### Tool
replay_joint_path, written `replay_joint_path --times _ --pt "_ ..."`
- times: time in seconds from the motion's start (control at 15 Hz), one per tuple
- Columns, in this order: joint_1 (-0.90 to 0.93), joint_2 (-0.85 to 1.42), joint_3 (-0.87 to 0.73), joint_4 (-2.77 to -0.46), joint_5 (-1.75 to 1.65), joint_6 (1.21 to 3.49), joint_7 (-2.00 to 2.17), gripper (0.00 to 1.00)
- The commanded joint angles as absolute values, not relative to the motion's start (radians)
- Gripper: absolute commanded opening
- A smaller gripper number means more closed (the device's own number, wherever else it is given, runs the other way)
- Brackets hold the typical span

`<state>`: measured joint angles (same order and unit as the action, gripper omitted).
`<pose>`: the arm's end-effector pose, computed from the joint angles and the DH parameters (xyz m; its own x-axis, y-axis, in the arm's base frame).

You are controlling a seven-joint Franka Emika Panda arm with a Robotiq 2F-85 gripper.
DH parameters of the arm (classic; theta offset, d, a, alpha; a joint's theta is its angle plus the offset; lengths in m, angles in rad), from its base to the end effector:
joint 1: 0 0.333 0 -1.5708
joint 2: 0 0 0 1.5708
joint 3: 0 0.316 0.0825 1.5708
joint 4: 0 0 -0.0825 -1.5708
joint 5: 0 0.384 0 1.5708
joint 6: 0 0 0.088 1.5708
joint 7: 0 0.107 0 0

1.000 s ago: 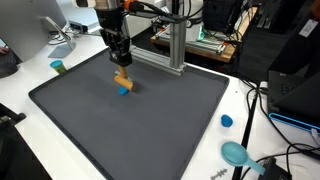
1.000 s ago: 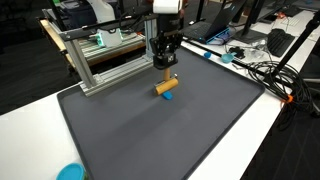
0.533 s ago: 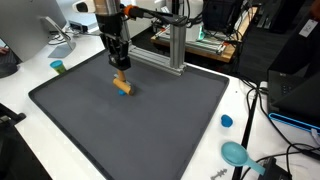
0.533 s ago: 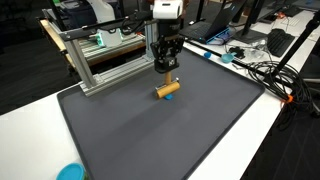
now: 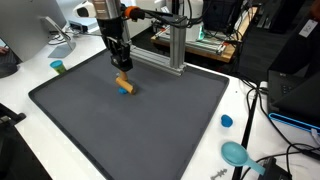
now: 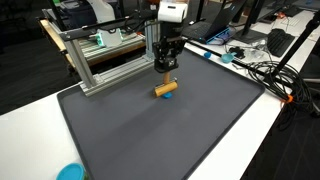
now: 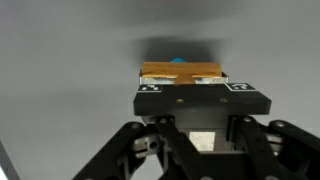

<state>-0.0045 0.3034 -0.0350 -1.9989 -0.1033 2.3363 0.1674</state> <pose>0.6052 -0.0248 0.3110 0.9902 -0.1324 0.0448 -0.1357 -0.9874 0.0808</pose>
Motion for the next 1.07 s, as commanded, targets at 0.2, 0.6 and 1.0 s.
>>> replay_joint_path --times 0.2,0.6,1.0 --pt "0.012 0.395 -0.049 -1.936 -0.119 2.258 0.191 0.22" --pt "-0.001 0.394 -0.038 -1.949 -0.086 2.388 0.166 0.22" --pt "-0.008 0.403 -0.034 -1.957 -0.069 2.454 0.155 0.22"
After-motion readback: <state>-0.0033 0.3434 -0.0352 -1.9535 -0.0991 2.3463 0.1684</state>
